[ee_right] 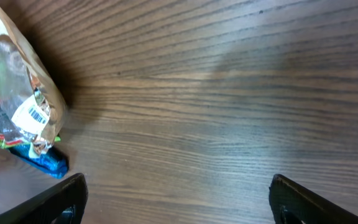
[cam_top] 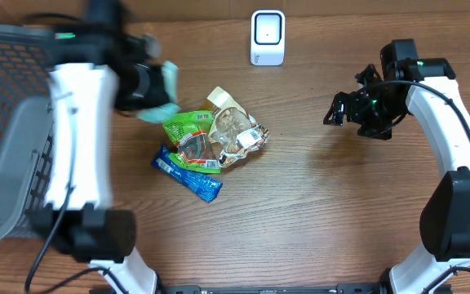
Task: Scan the item barcode
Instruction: 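Drop the pale green packet onto the pile and raise the left arm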
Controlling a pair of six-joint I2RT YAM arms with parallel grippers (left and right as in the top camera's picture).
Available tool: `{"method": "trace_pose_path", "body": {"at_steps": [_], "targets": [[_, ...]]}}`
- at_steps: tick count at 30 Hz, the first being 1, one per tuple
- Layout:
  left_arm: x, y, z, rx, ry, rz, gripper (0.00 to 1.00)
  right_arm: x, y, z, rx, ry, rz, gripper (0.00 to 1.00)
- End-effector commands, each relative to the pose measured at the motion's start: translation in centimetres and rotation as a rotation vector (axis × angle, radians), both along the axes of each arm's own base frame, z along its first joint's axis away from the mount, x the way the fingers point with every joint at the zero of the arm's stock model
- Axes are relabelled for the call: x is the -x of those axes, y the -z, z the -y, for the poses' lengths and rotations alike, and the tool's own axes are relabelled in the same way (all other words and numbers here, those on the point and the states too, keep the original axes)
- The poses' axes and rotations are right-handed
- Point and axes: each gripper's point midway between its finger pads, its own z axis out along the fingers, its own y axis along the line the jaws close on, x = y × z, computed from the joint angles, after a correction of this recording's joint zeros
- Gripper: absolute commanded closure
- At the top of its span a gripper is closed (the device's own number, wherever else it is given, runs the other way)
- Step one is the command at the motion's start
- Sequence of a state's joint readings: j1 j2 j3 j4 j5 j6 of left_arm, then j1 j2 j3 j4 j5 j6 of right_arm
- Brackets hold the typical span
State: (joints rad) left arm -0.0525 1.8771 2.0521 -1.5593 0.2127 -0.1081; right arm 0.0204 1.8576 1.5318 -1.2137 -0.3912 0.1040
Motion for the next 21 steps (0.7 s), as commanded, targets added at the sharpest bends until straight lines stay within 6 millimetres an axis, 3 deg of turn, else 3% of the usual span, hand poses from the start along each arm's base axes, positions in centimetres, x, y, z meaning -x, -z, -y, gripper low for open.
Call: {"method": "trace_pose_path", "body": {"at_steps": [1, 5, 8, 9, 10, 11, 12, 15, 20, 21], "targets": [[2.6, 8.4, 5.4, -0.033, 0.129, -0.228, 0.96, -0.6, -1.8, -0.1, -0.015, -0.005, 0.059, 0.06], [5.7, 14.2, 9.4, -0.085, 0.238, -0.392, 0.95, -0.6, -1.8, -0.1, -0.015, -0.002, 0.058, 0.06], [6.7, 15.7, 11.1, -0.107, 0.291, -0.433, 0.88, -0.6, -1.8, -0.2, -0.015, -0.004, 0.055, 0.06], [6.8, 15.9, 11.4, -0.109, 0.301, -0.432, 0.79, -0.5, -1.8, -0.2, -0.015, -0.005, 0.053, 0.06], [6.9, 15.8, 11.7, -0.11, 0.308, -0.428, 0.54, -0.4, -1.8, -0.3, -0.015, -0.006, 0.049, 0.06], [6.9, 15.7, 11.7, -0.11, 0.309, -0.429, 0.38, -0.4, -1.8, -0.3, -0.015, -0.006, 0.048, 0.06], [7.0, 15.5, 11.6, -0.111, 0.309, -0.433, 0.28, -0.3, -1.7, -0.3, -0.015, -0.008, 0.047, 0.06], [6.6, 14.4, 11.3, -0.108, 0.296, -0.434, 0.21, -0.3, -1.8, -0.7, -0.015, -0.018, 0.048, 0.1], [2.3, 6.6, 10.7, -0.05, 0.244, -0.255, 0.21, -0.7, -2.1, -3.0, -0.043, -0.068, 0.086, 0.1], [1.0, 3.8, 10.4, -0.031, 0.226, -0.173, 0.21, -0.8, -2.2, -3.7, -0.058, -0.082, 0.095, 0.1]]}}
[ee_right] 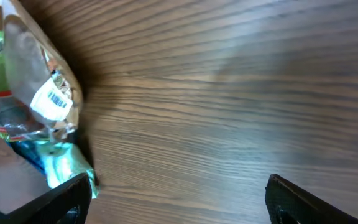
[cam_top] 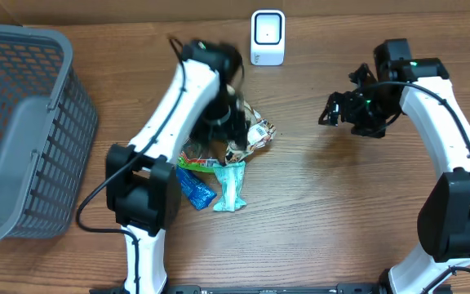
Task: Scan the item barcode
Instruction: 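Drop the pale green packet onto the pile and raise the left arm, then lower the right gripper onto the pale green packet and grasp it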
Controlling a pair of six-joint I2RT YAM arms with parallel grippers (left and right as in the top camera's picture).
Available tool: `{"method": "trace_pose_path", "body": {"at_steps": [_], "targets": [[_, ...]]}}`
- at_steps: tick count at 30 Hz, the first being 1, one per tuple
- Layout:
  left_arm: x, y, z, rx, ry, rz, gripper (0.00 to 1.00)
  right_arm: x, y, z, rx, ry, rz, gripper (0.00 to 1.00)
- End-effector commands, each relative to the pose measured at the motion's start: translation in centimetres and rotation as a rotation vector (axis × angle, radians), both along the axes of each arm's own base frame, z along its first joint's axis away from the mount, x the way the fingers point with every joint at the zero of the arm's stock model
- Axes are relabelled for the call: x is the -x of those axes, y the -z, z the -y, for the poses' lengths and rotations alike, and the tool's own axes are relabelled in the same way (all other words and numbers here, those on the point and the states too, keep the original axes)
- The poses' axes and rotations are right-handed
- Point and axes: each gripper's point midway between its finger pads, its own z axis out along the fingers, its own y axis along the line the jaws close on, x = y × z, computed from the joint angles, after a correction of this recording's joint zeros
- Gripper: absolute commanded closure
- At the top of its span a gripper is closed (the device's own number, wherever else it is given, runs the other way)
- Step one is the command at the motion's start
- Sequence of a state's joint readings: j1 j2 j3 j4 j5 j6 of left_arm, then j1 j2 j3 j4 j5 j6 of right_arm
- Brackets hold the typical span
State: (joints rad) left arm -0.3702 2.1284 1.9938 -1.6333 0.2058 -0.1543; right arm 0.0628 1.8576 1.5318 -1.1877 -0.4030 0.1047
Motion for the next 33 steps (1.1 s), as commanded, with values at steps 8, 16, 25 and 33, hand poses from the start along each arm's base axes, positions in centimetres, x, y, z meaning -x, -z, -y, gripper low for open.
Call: {"method": "trace_pose_path", "body": {"at_steps": [8, 16, 25, 33], "targets": [[-8.4, -25.3, -8.4, 0.222, -0.3, 0.838, 0.21, 0.1, -2.8, -9.0, -0.109, -0.076, 0.075, 0.13], [-7.8, -28.1, -16.5, 0.147, -0.485, 0.943, 0.21, 6.2, -0.6, -17.5, -0.103, -0.285, -0.006, 0.62], [-8.2, -25.2, -17.1, 0.103, -0.499, 0.848, 0.19, 10.5, 2.7, -23.3, -0.204, -0.327, -0.121, 0.96], [-8.3, -23.5, -17.2, 0.087, -0.493, 0.795, 0.18, 11.9, 9.4, -23.1, -0.117, -0.243, -0.322, 0.96]]}}
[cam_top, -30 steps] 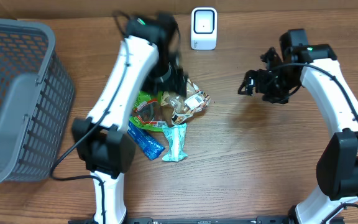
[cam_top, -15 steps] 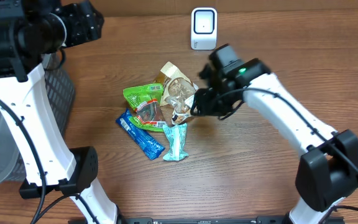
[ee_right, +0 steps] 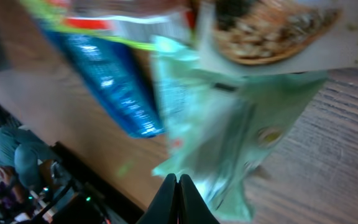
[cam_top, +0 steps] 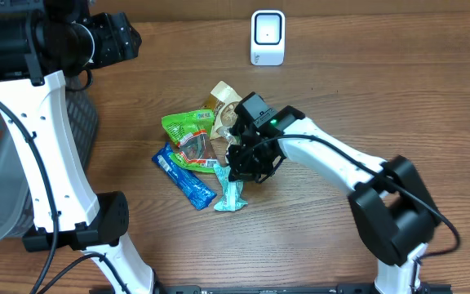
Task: Scan the item barcode
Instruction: 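Lower the right gripper onto the pale green packet and grasp it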
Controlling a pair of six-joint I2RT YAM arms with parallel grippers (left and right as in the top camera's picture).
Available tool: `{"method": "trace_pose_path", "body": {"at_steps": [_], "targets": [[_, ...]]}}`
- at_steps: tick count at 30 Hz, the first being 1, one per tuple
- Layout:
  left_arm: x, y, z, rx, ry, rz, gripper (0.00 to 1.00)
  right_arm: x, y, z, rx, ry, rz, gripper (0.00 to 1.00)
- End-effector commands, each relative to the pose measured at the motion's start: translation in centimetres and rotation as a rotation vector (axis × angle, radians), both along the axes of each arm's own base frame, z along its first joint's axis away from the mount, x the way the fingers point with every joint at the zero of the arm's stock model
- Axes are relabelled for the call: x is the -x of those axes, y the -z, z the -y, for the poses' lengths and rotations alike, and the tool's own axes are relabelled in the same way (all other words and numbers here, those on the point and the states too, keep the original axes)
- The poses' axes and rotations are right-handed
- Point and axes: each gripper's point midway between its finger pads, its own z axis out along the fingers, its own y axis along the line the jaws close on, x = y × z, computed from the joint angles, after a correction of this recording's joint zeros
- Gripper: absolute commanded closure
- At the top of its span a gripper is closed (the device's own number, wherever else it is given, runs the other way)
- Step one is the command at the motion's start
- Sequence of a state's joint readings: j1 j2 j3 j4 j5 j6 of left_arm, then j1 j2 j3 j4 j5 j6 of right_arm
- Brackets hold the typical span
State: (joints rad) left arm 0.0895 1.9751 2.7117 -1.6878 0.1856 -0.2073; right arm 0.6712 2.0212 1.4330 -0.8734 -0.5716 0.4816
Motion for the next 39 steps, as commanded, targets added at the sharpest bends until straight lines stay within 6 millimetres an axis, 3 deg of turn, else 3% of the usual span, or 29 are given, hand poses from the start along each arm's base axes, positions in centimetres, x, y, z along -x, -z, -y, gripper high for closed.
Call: {"method": "trace_pose_path", "body": {"at_steps": [1, 7, 11, 15, 18, 20, 22, 24, 28, 29, 30, 31, 33, 37, 39], "targets": [[-0.1, 0.5, -0.3, -0.013, -0.005, -0.017, 0.18, 1.5, 3.6, 0.4, 0.065, 0.053, -0.152, 0.96], [-0.2, 0.6, -0.3, -0.012, -0.005, -0.018, 0.18, 1.5, 4.7, 1.3, 0.148, 0.127, -0.188, 0.96], [-0.2, 0.7, -0.3, -0.012, -0.005, -0.02, 0.18, 1.2, 5.1, 3.5, 0.272, 0.214, -0.204, 0.96], [-0.2, 0.7, -0.3, -0.012, -0.004, -0.021, 0.17, -0.6, 4.4, 8.7, 0.484, 0.296, -0.132, 0.96], [-0.2, 0.7, -0.3, -0.011, -0.005, -0.022, 0.17, -1.9, 3.9, 14.2, 0.692, 0.368, -0.052, 0.96], [-0.2, 0.7, -0.3, -0.011, -0.004, -0.022, 0.17, -2.6, 3.9, 15.9, 0.731, 0.389, -0.04, 0.96], [-0.2, 0.7, -0.3, -0.011, -0.005, -0.022, 0.16, -3.4, 3.7, 15.5, 0.655, 0.332, -0.029, 0.96], [-0.3, 0.8, -0.3, -0.011, -0.005, -0.023, 0.15, -3.8, 2.7, 13.8, 0.523, 0.247, -0.019, 0.96], [-0.3, 0.8, -0.3, -0.012, -0.005, -0.023, 0.11, -3.9, -3.1, 7.4, 0.117, 0.064, 0.079, 0.95], [-0.3, 0.8, -0.3, -0.011, -0.005, -0.024, 0.1, -3.8, -3.5, 6.9, 0.101, 0.057, 0.086, 0.9], [-0.3, 0.8, -0.3, -0.011, -0.005, -0.024, 0.09, -3.4, -3.5, 6.3, 0.107, 0.061, 0.085, 0.74], [-0.3, 0.9, -0.3, -0.011, -0.005, -0.025, 0.07, -3.2, -3.4, 6.1, 0.114, 0.068, 0.079, 0.65], [-0.4, 0.9, -0.3, -0.011, -0.005, -0.025, 0.01, -2.7, -2.5, 5.2, 0.127, 0.095, 0.052, 0.6], [-0.4, 0.9, -0.3, -0.011, -0.005, -0.023, 0.0, -1.6, -0.5, 4.1, 0.155, 0.135, -0.003, 0.48], [-0.4, 0.9, -0.3, -0.011, -0.005, -0.024, 0.0, -1.3, 0.5, 3.6, 0.152, 0.131, -0.026, 0.48]]}}
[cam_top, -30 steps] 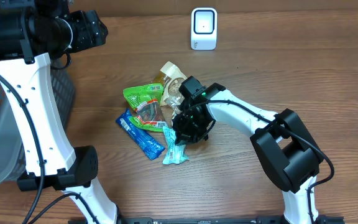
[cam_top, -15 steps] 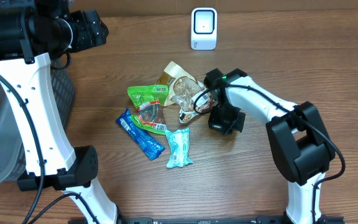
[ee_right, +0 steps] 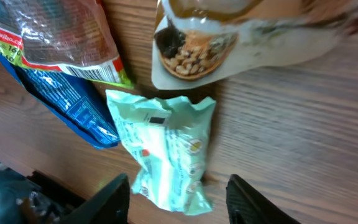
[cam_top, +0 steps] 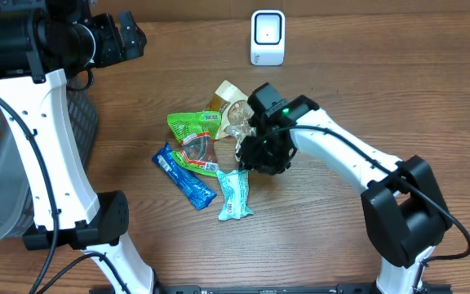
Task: Scan the item barcode
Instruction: 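Lower the right gripper onto the pale green packet and grasp it, then carry the pale green packet right and set it on the table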
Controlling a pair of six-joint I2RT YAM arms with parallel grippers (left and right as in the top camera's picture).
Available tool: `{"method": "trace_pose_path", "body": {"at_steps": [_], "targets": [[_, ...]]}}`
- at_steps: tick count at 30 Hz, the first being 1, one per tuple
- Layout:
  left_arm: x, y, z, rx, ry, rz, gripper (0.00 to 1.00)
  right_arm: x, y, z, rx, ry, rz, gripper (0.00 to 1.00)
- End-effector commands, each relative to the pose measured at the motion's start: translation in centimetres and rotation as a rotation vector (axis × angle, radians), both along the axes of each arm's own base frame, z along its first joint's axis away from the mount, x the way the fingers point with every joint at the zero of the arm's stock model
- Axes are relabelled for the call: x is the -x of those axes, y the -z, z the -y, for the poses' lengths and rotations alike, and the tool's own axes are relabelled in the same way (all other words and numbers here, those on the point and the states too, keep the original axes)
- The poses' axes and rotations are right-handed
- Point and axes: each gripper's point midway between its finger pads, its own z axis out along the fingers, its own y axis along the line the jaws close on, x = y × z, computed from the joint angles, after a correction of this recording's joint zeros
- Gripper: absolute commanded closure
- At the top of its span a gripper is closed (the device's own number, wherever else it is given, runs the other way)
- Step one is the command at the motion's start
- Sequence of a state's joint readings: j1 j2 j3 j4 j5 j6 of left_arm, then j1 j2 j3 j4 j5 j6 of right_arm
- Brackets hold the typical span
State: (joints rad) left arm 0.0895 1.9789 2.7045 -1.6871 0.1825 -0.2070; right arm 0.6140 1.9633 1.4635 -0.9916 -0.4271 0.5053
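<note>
A mint-green packet lies flat on the wood table at the front of a pile of snack packets. My right gripper hangs just above it, open, with a finger on either side of the packet's near end and nothing gripped. The white scanner stands at the back centre. My left gripper is raised high at the back left, away from the pile; its jaws are too blurred to read.
The pile holds a blue packet, a green packet and a clear nut packet. A grey mesh basket stands at the left edge, partly behind the left arm.
My right gripper was shut low over the mint packet; now it is open and a little higher and further back. The mint packet lies flatter on the table. The left arm has barely moved.
First my left gripper held the mint packet above the pile's left side while the right gripper waited open at the right. Then the packet lay on the table before the pile. Then the left arm was raised away and the right gripper was shut at the packet; now it is open.
</note>
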Motion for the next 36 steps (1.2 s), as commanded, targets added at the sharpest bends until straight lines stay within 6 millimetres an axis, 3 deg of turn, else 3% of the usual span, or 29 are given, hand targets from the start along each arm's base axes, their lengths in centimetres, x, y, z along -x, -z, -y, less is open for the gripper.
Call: {"method": "trace_pose_path", "body": {"at_steps": [1, 11, 14, 16, 21, 25, 26, 29, 32, 33, 36], "targets": [[-0.3, 0.5, -0.3, -0.009, -0.004, -0.013, 0.0, 0.8, 2.4, -0.7, -0.003, 0.033, -0.082, 0.48], [-0.3, 0.5, -0.3, -0.009, -0.004, -0.013, 0.0, 2.0, 4.8, -2.4, -0.01, 0.024, -0.126, 0.5], [-0.3, 0.5, -0.3, -0.01, -0.004, -0.013, 0.0, 2.0, 4.8, -2.4, -0.007, 0.024, -0.124, 0.7], [-0.3, 0.5, -0.3, -0.009, -0.004, -0.013, 0.0, 2.1, 4.8, -2.4, -0.005, 0.028, -0.128, 0.96], [-0.3, 0.5, -0.3, -0.009, -0.004, -0.013, 0.0, 1.6, 3.9, -1.1, 0.013, 0.073, -0.137, 0.96], [-0.3, 0.5, -0.3, -0.01, -0.004, -0.013, 0.0, -0.2, -0.2, 1.4, 0.051, 0.134, -0.011, 0.96], [-0.3, 0.5, -0.3, -0.01, -0.004, -0.013, 0.0, -1.3, -2.9, 3.0, 0.064, 0.199, 0.072, 0.96], [-0.3, 0.5, -0.3, -0.009, -0.004, -0.013, 0.0, -2.4, -6.6, 5.7, 0.063, 0.311, 0.142, 0.96], [-0.3, 0.5, -0.3, -0.009, -0.004, -0.013, 0.0, -3.5, -7.8, 10.0, 0.155, 0.464, 0.186, 0.96], [-0.3, 0.5, -0.3, -0.009, -0.004, -0.013, 0.0, -4.2, -7.8, 12.0, 0.193, 0.513, 0.198, 0.96], [-0.3, 0.5, -0.3, -0.009, -0.004, -0.013, 0.0, -5.5, -7.1, 15.0, 0.228, 0.6, 0.203, 0.96]]}}
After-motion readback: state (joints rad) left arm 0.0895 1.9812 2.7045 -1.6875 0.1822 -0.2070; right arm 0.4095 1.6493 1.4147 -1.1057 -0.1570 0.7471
